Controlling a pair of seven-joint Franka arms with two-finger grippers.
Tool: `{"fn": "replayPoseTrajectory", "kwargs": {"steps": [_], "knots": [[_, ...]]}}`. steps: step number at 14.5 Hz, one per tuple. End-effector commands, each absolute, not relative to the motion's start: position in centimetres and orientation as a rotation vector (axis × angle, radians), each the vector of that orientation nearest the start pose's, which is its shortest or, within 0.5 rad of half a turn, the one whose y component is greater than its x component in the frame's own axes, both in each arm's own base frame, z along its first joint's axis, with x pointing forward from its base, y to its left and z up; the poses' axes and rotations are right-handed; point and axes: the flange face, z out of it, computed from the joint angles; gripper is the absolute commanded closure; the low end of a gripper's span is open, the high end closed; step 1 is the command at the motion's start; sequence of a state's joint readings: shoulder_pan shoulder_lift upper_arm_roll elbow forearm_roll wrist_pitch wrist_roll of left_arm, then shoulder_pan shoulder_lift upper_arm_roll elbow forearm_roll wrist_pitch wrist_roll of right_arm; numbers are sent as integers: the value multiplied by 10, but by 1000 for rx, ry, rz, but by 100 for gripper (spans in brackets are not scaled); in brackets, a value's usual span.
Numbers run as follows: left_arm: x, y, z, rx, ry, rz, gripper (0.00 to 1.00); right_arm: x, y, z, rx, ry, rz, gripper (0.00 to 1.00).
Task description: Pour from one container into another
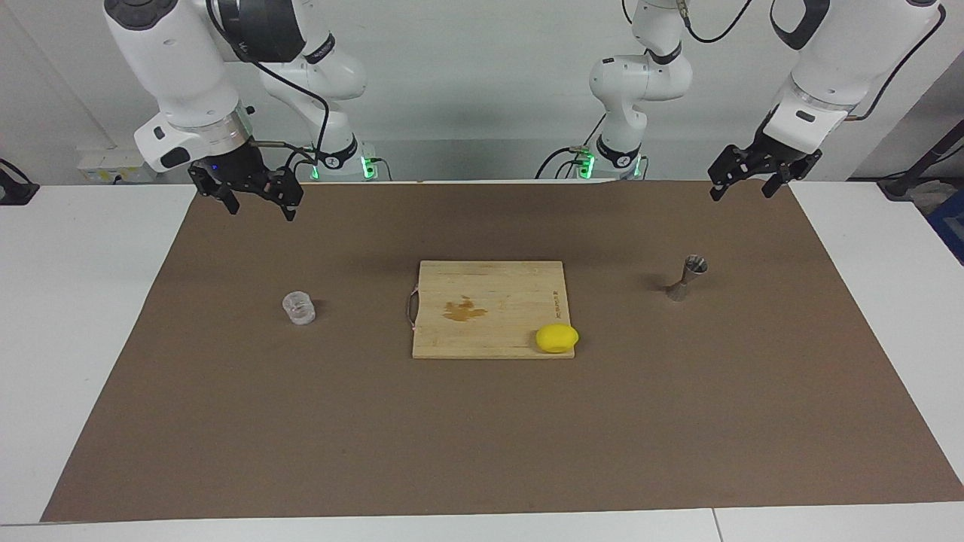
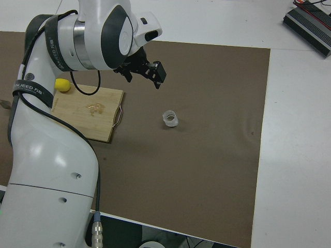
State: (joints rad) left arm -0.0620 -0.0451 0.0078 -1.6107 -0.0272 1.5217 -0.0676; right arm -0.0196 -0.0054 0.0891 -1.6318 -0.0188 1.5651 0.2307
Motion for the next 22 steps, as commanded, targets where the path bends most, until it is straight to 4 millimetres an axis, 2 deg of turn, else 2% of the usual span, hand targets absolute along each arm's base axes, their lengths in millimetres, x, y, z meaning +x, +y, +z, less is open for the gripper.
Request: {"fn": "replayPoseTrajectory", "kwargs": {"steps": [1, 5, 7, 9, 11, 13, 16, 17, 18, 19, 22], "knots": [[531, -30, 627, -3148, -29, 52, 0, 542, 33, 599, -3160, 245, 89, 0], [533, -33, 625, -3149, -26, 40, 0, 542, 33, 599, -3160, 245, 89, 0], [540, -34, 626, -3152, -30, -52, 0, 542, 33, 600, -3160, 245, 87, 0], [547, -33, 617, -3153, -38, -127, 0, 542, 33, 599, -3160, 245, 89, 0], [559, -39, 598, -3156, -101, -160, 0, 542, 33, 599, -3160, 245, 89, 0], [576, -48, 566, -3158, -217, -216, 0, 542, 33, 599, -3160, 245, 89, 0], [592, -46, 524, -3157, -249, -274, 0, 542, 33, 599, -3160, 245, 89, 0], [590, -45, 509, -3156, -286, -283, 0, 542, 33, 599, -3160, 245, 89, 0], [592, -40, 502, -3152, -338, -382, 0, 542, 33, 600, -3161, 245, 87, 0], [588, -34, 487, -3148, -357, -431, 0, 542, 33, 600, -3160, 245, 87, 0], [581, -24, 480, -3140, -452, -443, 0, 542, 33, 599, -3160, 245, 89, 0]]}}
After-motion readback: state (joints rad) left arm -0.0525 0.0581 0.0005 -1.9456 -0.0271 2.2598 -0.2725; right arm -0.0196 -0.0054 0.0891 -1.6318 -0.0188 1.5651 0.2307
